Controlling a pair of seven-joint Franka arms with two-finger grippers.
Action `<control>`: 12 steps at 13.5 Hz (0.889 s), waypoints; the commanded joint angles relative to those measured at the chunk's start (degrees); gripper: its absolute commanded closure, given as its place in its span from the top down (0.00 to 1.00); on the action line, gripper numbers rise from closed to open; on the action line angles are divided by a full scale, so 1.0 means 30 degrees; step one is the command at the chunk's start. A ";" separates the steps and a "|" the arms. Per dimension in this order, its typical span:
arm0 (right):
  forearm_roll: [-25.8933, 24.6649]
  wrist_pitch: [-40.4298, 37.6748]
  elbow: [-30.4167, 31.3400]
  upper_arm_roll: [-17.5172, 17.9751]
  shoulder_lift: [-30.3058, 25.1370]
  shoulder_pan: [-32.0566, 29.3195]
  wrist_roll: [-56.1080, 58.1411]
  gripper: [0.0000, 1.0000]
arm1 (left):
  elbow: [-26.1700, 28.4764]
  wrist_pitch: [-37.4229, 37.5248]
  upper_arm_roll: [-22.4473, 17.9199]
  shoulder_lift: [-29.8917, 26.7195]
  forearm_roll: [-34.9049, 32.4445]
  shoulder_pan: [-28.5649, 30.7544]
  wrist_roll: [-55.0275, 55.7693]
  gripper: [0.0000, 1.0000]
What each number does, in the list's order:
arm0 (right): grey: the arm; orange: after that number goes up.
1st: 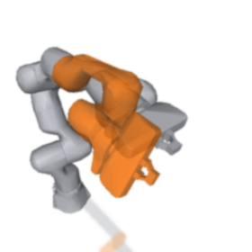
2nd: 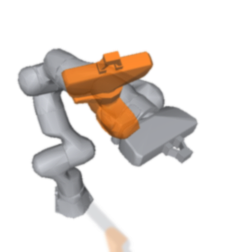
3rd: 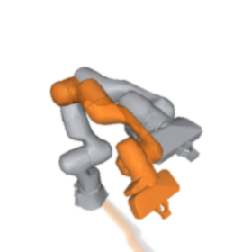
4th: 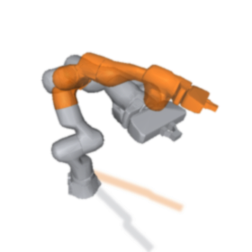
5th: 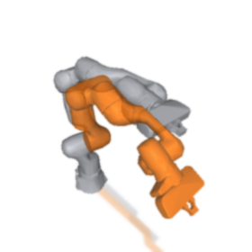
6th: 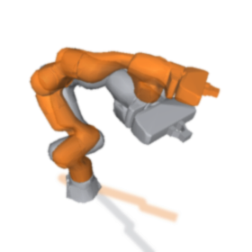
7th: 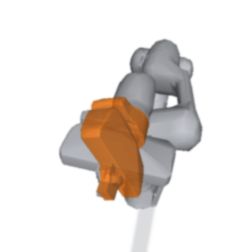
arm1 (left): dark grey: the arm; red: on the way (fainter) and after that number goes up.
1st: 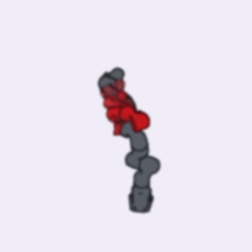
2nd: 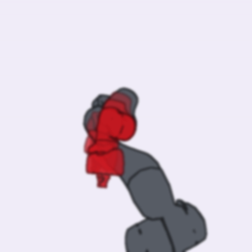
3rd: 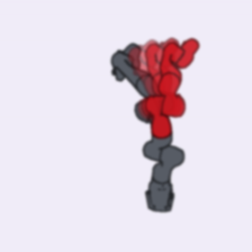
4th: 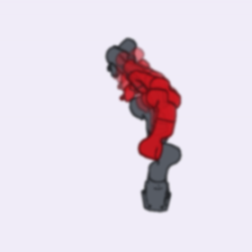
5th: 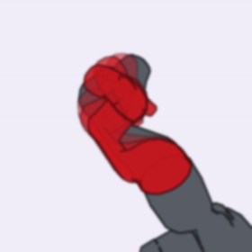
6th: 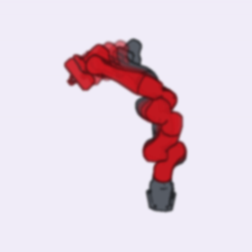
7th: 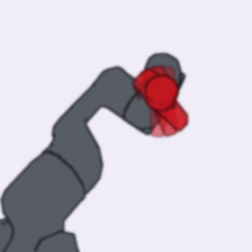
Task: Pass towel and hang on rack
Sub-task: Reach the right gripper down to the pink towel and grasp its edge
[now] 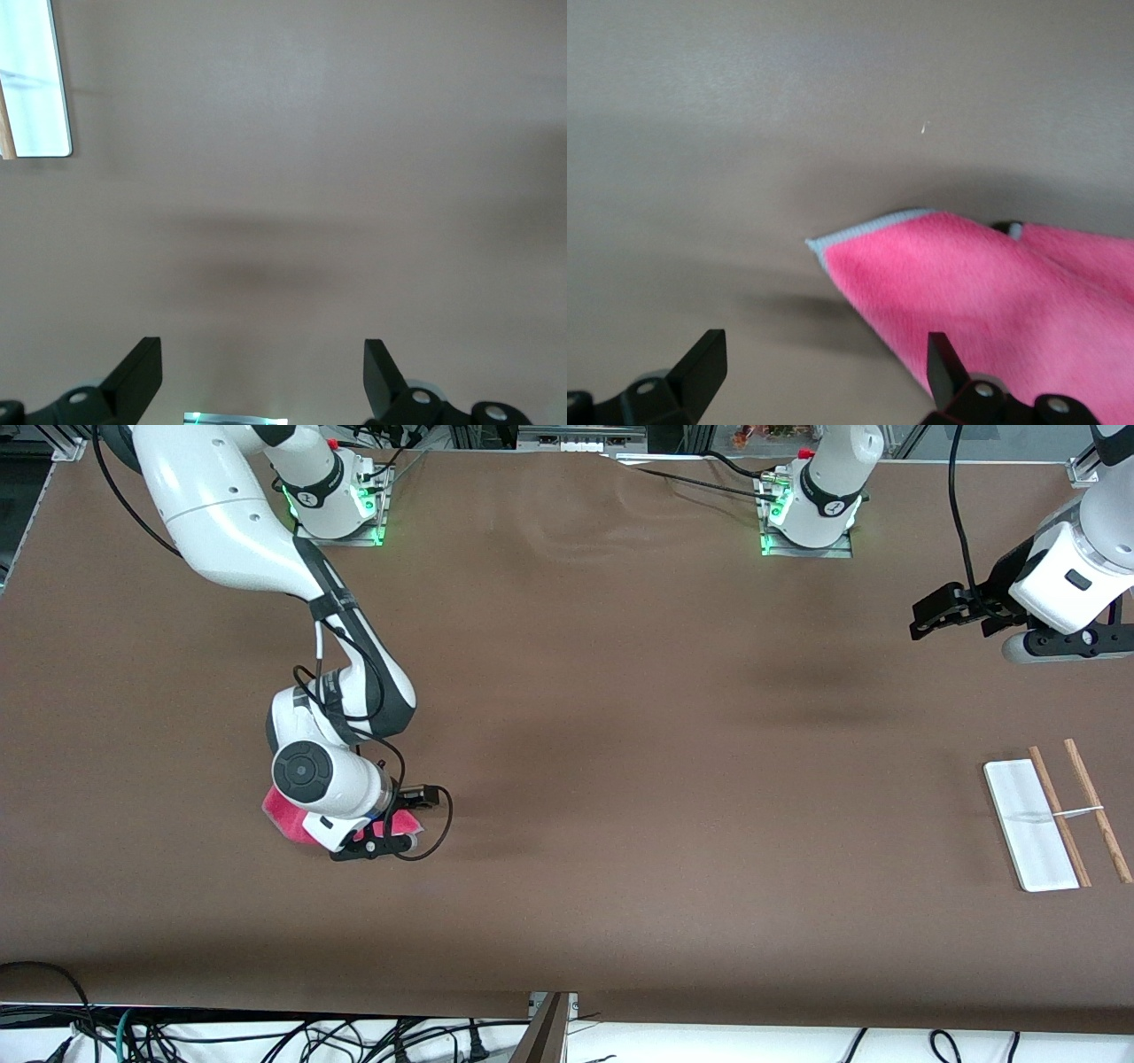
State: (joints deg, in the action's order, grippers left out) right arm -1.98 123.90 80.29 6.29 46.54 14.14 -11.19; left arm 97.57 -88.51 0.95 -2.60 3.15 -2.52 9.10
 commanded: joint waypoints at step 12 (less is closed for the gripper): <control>-0.1333 0.2733 0.1187 -0.0074 0.0716 0.0178 -0.0194 0.26 | -0.0532 0.0470 0.0064 0.0222 0.0357 0.0136 -0.0252 1.00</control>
State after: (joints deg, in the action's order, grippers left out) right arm -5.36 131.27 83.21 6.08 48.53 14.44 -11.19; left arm 97.57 -88.50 0.95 -2.60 3.15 -2.52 9.10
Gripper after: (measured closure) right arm 0.626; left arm 0.000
